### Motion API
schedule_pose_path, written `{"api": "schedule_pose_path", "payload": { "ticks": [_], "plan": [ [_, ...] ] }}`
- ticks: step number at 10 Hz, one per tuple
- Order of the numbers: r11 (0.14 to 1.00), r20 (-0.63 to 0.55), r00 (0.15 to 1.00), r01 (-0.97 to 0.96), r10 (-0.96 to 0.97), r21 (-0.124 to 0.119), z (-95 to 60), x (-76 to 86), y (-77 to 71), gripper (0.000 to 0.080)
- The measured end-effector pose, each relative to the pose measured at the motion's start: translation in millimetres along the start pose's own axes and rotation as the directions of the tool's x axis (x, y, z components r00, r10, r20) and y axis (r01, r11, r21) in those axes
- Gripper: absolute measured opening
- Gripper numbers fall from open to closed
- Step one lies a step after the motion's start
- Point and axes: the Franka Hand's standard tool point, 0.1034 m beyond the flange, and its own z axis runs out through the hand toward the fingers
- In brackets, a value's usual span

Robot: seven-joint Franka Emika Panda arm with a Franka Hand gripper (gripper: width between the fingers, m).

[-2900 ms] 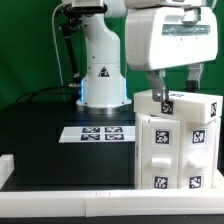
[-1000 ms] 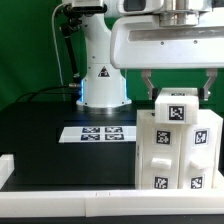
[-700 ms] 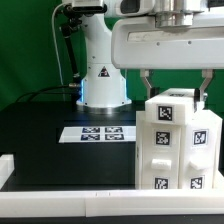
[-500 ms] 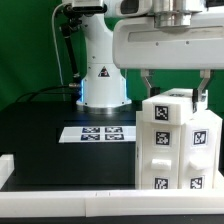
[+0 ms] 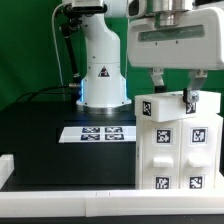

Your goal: Assemble cabinet

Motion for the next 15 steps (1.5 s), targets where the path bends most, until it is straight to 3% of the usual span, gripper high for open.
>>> {"api": "schedule_pose_path", "payload": {
  "ticks": [1, 4, 7, 10, 12, 15],
  "plan": [
    [0.989, 0.005, 0.989, -0.147, 0.147, -0.003, -0.2, -0.9, 0.6, 0.0561],
    [0.945, 0.007, 0.945, -0.328, 0.328, -0.006, 0.0, -1.1, 0.9, 0.0561],
    [0.828, 0.018, 0.828, -0.56, 0.561, -0.022, -0.6, -1.7, 2.5, 0.0561],
    [0.76, 0.039, 0.759, -0.649, 0.65, -0.028, -1.4, -1.3, 1.8, 0.0561],
    [0.764, 0.056, 0.762, -0.645, 0.645, -0.034, 0.4, -6.3, 0.7, 0.0745],
    [0.773, 0.064, 0.771, -0.633, 0.634, -0.031, -2.3, -10.3, -1.4, 0.0796]
  ]
}}
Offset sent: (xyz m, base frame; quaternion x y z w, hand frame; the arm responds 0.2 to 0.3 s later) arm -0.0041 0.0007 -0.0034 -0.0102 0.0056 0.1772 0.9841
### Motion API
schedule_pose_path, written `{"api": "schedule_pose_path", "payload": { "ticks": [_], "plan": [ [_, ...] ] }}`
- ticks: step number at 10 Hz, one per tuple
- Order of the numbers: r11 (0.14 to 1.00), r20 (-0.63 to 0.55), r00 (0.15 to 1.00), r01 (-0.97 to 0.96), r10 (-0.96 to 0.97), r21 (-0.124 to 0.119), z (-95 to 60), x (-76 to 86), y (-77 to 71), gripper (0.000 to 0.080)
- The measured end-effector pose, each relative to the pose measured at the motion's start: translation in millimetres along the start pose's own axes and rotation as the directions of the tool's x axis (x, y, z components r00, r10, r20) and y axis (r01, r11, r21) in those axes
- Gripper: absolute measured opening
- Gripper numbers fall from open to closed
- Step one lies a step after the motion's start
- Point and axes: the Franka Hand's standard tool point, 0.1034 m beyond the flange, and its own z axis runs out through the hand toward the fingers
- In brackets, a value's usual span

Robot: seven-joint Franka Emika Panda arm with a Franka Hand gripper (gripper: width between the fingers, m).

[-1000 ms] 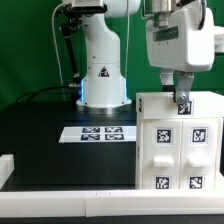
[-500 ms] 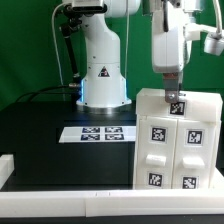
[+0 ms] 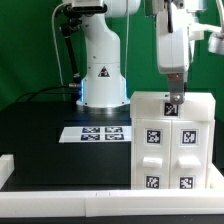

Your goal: Assemble cabinet

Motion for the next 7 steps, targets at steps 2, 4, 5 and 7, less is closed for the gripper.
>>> {"api": "schedule_pose_path", "payload": {
  "ticks": [2, 4, 5, 7],
  "plan": [
    [1.0, 0.021, 1.0, 0.002, -0.002, 0.01, -9.3, -11.2, 0.3, 0.0797],
    [1.0, 0.026, 1.0, 0.018, -0.018, 0.015, -12.0, -14.2, 0.2, 0.0797],
    [1.0, 0.025, 0.999, 0.02, -0.021, 0.013, -10.7, -14.5, 0.8, 0.0797],
    [1.0, 0.024, 0.999, 0.024, -0.024, 0.013, -9.9, -14.7, 1.2, 0.0797]
  ]
}}
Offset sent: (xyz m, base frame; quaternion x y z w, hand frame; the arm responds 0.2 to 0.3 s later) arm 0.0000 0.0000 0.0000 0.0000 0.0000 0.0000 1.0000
